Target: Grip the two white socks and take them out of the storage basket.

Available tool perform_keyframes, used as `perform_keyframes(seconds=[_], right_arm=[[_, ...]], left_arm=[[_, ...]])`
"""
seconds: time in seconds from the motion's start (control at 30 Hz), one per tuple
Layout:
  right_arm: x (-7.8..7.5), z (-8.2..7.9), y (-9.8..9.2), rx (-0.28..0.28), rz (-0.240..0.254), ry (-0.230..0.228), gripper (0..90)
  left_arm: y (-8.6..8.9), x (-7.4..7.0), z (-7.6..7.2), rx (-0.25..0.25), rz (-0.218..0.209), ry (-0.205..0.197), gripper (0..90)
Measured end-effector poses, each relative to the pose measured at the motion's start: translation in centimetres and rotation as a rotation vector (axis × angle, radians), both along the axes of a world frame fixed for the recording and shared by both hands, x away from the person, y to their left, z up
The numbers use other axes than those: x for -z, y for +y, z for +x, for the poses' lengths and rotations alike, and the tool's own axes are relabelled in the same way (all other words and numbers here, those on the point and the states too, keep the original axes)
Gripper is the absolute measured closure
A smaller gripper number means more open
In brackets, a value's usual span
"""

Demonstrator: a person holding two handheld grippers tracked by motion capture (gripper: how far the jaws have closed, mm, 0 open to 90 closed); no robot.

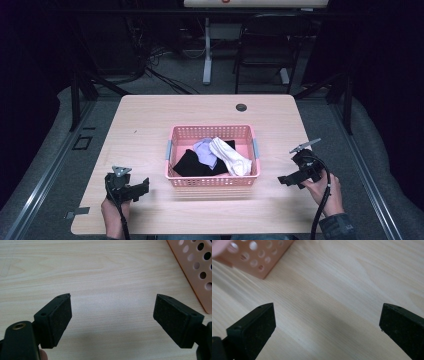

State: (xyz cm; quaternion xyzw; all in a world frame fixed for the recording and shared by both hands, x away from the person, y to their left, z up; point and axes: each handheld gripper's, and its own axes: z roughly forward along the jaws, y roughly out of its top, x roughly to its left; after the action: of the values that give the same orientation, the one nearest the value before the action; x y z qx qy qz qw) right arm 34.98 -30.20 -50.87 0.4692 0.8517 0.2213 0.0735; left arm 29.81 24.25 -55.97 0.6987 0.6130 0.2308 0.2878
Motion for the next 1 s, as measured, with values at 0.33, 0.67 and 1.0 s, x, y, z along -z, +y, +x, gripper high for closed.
perform_keyframes(seconds=[0.33,0.67,1.0], right_arm=[[-2.8,1.5,1.3,-0.044,0.021,0.059,0.0],[-5.6,3.4,4.1,-0.101,0.007,0.032,0.0],[-7.2,5.4,7.3,-0.172,-0.019,0.029,0.0]], left_arm=[[0.0,0.1,0.1,0.005,-0.009,0.003,15.2],[0.4,0.0,-0.4,-0.006,-0.017,-0.002,15.3],[0.4,0.0,-0.4,-0.006,-0.016,-0.009,15.3]])
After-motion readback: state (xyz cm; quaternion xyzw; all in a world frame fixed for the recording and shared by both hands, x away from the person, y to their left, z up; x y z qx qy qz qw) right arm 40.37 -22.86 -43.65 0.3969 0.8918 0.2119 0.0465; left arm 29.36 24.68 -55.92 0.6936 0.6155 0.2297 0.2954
